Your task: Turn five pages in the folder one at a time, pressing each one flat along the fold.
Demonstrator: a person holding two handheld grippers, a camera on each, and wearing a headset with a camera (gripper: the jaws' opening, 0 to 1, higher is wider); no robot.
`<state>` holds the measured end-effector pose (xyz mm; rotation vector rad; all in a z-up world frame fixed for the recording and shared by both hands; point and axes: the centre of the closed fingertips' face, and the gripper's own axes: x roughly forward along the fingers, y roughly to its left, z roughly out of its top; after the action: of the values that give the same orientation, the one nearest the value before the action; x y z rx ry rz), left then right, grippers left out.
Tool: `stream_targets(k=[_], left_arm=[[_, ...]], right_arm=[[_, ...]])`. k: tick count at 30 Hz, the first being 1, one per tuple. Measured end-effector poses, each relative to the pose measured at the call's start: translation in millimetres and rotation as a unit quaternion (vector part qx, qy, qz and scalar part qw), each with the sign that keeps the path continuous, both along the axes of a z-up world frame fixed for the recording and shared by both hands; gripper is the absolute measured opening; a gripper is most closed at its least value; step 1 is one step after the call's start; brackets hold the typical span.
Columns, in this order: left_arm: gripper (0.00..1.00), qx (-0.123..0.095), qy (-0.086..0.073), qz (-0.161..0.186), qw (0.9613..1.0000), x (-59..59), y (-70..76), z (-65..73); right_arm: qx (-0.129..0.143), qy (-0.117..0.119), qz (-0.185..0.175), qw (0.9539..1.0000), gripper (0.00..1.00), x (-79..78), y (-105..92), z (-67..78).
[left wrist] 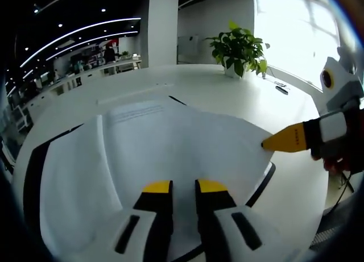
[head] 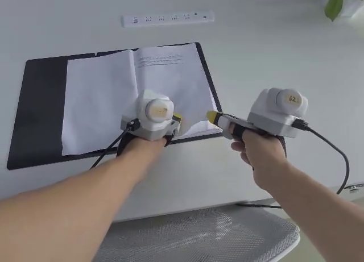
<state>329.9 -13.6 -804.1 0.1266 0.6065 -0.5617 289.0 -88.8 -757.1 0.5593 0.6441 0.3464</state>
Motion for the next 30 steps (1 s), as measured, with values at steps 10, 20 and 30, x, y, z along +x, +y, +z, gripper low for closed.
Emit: stream_targets(k=[10,20,30], left_arm=[[0.22,-0.019,-0.013,0.007,0.9997,-14.6,39.3,34.5],[0.21,-0.048,-0.038,0.033,0.9976,-35.3,83.2,84.1],[0.24,-0.068,-0.06,0.069,0.9935,-61.1,143.0,118.8]], right_arm=[[0.022,-0.06,0.022,0.9977,0.0,-0.1,25.0,47.0],[0.033,-0.104,0.067,0.9918,0.0,-1.7,66.9,86.6],[0.036,-0.125,0.133,0.9825,0.0,-6.3,130.1,104.7]])
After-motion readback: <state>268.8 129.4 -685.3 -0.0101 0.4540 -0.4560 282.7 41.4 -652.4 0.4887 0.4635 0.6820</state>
